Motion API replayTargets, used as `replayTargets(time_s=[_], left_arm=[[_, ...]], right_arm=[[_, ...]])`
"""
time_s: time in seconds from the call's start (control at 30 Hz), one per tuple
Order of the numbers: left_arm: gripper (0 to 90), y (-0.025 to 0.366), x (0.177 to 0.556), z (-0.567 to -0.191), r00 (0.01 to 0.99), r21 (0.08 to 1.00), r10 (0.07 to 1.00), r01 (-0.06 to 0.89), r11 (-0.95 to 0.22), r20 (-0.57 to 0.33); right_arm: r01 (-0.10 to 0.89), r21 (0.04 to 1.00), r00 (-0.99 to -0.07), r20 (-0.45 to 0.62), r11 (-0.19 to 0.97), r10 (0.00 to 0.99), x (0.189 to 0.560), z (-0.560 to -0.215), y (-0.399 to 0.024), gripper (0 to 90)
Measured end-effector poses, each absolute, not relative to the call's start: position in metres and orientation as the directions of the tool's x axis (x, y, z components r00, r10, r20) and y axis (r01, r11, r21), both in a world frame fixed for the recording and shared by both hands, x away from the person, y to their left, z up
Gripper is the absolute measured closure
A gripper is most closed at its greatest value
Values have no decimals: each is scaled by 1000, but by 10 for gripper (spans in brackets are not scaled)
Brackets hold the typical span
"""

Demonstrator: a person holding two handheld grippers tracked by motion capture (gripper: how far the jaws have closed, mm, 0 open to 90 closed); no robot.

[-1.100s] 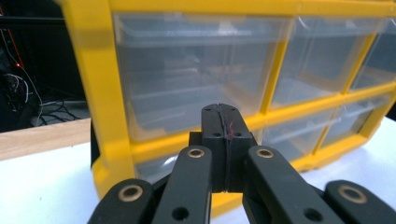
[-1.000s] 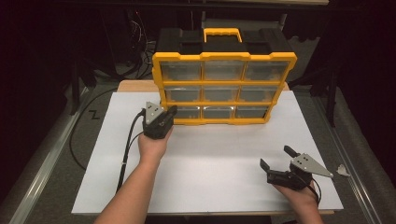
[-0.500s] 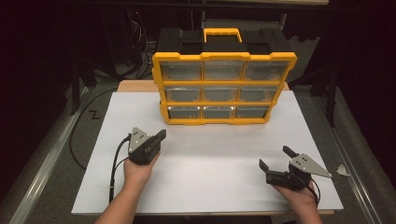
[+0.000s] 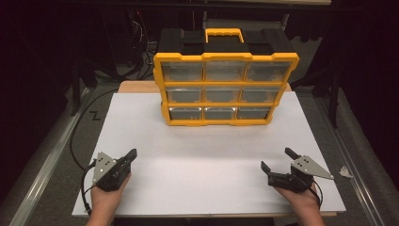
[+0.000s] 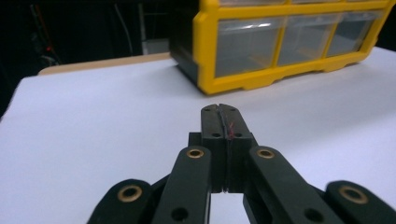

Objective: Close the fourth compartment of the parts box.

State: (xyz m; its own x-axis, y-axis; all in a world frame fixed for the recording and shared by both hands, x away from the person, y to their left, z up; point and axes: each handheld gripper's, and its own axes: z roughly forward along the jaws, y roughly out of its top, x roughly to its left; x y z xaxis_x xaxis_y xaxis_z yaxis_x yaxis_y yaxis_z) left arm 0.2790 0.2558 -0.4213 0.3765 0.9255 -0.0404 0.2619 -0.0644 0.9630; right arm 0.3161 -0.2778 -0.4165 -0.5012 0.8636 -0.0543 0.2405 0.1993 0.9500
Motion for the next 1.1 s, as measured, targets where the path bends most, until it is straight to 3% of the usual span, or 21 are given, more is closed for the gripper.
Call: replayTargets(time_s=[0.17, 0.27, 0.5, 0.73, 0.8, 1.1], left_arm=[[840, 255, 283, -424, 389, 961, 920, 268, -61, -50], [754, 250, 285, -426, 405, 961, 913, 267, -72, -44], [344, 240, 287, -430, 461, 957, 887, 262, -127, -9], [118, 242, 290, -428, 460, 953, 887, 284, -108, -37], [0, 243, 291, -426, 454, 950, 889, 298, -91, -57], [0, 241, 290, -425, 470, 956, 882, 277, -99, -45]], right_arm=[[244, 948, -500, -59, 206, 864, 317, -417, -277, 20], [245, 947, -502, -61, 210, 863, 317, -418, -275, 20], [249, 945, -506, -60, 212, 860, 317, -418, -274, 20], [246, 946, -509, -58, 209, 859, 316, -417, -274, 20], [247, 947, -509, -56, 208, 859, 316, -417, -274, 20], [246, 946, -511, -58, 210, 858, 317, -417, -275, 20]])
